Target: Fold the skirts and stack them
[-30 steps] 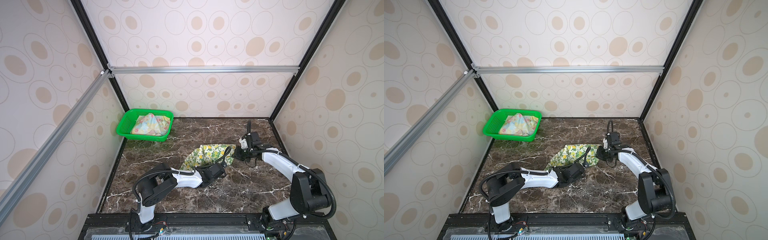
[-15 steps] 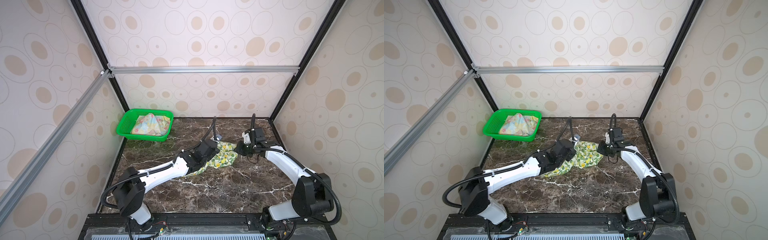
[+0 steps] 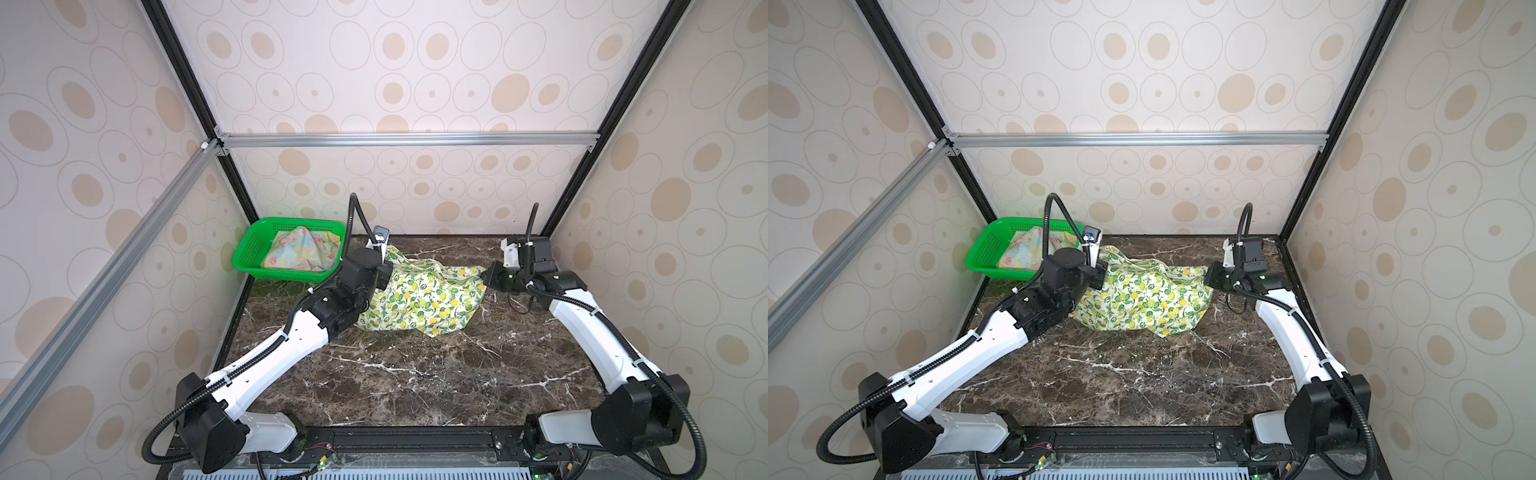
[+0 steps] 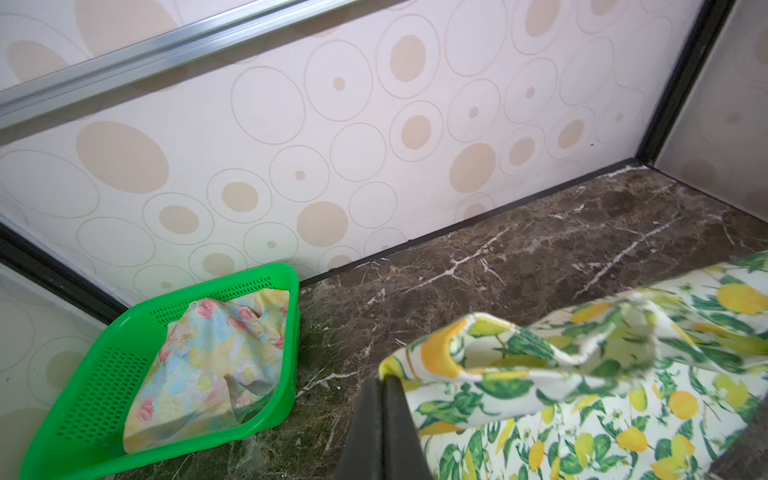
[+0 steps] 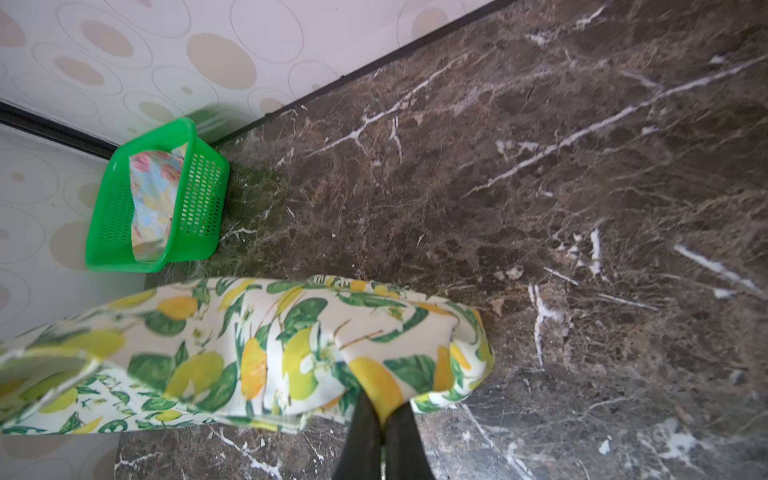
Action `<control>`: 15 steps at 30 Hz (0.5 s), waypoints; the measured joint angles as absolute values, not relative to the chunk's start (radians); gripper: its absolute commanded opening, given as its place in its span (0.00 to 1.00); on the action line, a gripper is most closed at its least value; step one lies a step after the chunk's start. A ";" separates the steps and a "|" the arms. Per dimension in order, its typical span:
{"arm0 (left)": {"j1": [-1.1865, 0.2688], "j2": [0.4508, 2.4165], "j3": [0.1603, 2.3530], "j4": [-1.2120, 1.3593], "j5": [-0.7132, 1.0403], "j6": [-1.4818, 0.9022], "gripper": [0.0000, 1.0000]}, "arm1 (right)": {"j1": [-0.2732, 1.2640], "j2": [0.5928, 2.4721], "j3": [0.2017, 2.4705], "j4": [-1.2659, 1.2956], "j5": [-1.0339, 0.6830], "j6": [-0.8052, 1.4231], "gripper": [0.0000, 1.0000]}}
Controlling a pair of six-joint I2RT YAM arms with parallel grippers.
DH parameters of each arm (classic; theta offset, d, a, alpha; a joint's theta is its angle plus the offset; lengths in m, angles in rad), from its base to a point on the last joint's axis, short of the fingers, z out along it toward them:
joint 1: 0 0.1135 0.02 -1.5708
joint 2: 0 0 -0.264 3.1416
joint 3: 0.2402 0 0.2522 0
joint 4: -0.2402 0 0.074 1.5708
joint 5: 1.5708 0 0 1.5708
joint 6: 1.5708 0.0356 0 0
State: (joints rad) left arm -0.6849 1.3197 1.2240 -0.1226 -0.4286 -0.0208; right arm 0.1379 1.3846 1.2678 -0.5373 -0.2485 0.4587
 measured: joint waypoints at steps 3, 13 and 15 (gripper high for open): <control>-0.618 1.359 1.232 -0.085 -0.409 -0.036 0.00 | 0.101 1.475 1.366 -0.523 -0.279 0.455 0.00; -0.500 1.644 1.546 -0.004 -0.363 -0.010 0.00 | 0.064 1.787 1.804 -0.539 -0.347 0.435 0.00; -0.496 1.645 1.565 0.021 -0.364 -0.001 0.00 | 0.064 1.783 1.843 -0.543 -0.348 0.421 0.00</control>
State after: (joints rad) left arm -0.4961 1.6447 1.5654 0.0208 -0.3637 -0.0006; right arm 0.0639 1.7828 1.8435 -0.5426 -0.3485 0.4210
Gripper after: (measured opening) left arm 0.047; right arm 0.042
